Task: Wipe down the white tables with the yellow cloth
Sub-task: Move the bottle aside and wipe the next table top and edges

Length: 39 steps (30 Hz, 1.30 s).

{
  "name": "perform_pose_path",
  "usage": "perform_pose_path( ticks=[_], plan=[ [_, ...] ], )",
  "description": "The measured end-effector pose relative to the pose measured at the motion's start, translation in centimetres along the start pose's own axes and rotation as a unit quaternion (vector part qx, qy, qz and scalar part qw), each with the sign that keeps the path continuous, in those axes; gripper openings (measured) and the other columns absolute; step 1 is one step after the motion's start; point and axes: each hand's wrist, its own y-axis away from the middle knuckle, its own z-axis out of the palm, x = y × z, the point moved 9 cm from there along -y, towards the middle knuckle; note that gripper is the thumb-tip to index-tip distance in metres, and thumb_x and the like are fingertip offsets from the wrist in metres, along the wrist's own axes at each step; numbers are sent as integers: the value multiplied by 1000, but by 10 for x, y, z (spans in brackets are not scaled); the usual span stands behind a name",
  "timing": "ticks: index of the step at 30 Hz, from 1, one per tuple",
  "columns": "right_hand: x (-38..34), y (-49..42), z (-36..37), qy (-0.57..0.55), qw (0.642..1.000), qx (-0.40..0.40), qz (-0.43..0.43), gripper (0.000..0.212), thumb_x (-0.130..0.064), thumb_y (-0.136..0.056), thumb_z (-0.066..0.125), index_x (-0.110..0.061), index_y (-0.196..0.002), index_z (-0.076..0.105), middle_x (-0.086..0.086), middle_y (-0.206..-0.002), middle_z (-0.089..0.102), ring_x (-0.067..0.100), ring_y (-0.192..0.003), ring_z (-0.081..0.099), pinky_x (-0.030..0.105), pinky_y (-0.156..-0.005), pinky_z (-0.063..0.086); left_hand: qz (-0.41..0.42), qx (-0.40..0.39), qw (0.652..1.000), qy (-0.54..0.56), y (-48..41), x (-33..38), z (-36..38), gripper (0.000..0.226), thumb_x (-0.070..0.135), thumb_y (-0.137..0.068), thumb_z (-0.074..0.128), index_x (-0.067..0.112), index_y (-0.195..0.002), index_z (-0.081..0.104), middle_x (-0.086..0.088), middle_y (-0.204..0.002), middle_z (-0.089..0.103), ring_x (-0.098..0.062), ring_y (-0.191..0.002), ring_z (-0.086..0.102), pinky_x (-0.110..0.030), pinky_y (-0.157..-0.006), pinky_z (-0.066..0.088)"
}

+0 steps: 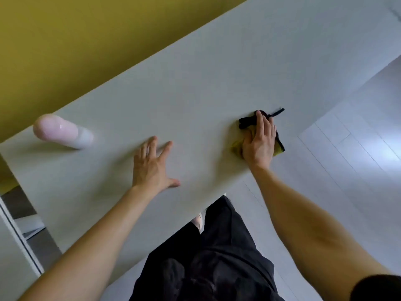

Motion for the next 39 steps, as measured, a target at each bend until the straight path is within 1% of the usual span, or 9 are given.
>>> perform_pose_path(
  ticks=[2, 8, 12, 16, 23, 27, 30, 33, 39],
  plan=[
    [-24, 42, 15, -3, 998, 1, 59, 86, -12, -88, 48, -19, -171, 28, 11, -175, 34, 31, -168, 14, 50, -138, 8, -16, -7, 1000, -9, -1, 2, 1, 143, 78, -51, 94, 40, -170, 25, -12, -178, 12, -35, -163, 14, -55, -126, 31],
    [-99, 129, 57, 29, 949, -240, -202, 76, -51, -112, 42, -30, -175, 6, 9, -182, 12, 24, -170, -9, 48, -138, -1, -24, -14, 999, -33, -2, 2, -4, 145, 85, -49, 91, 39, -170, 25, -15, -175, 15, -38, -160, 20, -54, -122, 37],
    [-96, 100, 28, 110, 922, -296, -223, 67, -53, -114, 38, -31, -174, 17, 4, -178, 30, 27, -167, 20, 56, -134, 17, -26, -15, 998, -59, -6, 8, -13, 135, 81, -46, 94, 35, -159, 38, -13, -160, 33, -36, -146, 37, -50, -114, 43],
    [-75, 89, -20, 213, 915, -281, -197, 37, -32, -109, 40, -22, -137, 61, 3, -134, 68, 29, -126, 64, 48, -115, 42, 15, -15, 1000, -15, 17, 42, 0, 58, 50, -78, 88, 20, -122, 65, -6, -121, 63, -33, -115, 65, -44, -94, 54],
    [-3, 107, -62, 273, 893, -339, -115, 36, -33, -111, 46, -12, -135, 64, 10, -120, 73, 31, -107, 73, 43, -93, 60, -145, -154, 942, 259, 35, 64, 44, 36, 53, -89, 81, 21, -79, 66, -3, -90, 74, -25, -85, 65, -32, -68, 46],
    [16, 110, -84, 243, 912, -315, -102, 34, -31, -110, 53, -11, -134, 67, 9, -122, 75, 29, -105, 74, 40, -91, 61, -166, -120, 926, 316, 32, 78, 21, 47, 34, -84, 87, 19, -55, 52, 1, -63, 57, -27, -72, 57, -31, -58, 37],
    [1, 111, -109, 137, 944, -271, -133, 40, -39, -107, 65, -17, -140, 69, 5, -130, 74, 28, -110, 74, 41, -90, 62, -185, -58, 872, 450, 41, 102, -17, 28, 27, -73, 90, 19, -84, 66, 0, -83, 67, -27, -85, 66, -37, -76, 60],
    [-25, 119, -136, 18, 953, -243, -181, 47, -51, -101, 73, -26, -141, 69, -1, -129, 72, 22, -105, 73, 40, -87, 61, -143, 10, 866, 479, 50, 133, -68, 48, 29, -77, 85, 33, -117, 60, 2, -105, 66, -21, -99, 67, -41, -89, 60],
    [-50, 108, -210, -80, 959, -92, -257, 64, -62, -91, 75, -20, -138, 65, -1, -128, 70, 25, -113, 64, 40, -89, 58, -42, -7, 864, 502, 73, 205, -122, 18, 20, -98, 63, 26, -104, 79, 0, -107, 81, -21, -105, 78, -50, -98, 65]
  ],
)
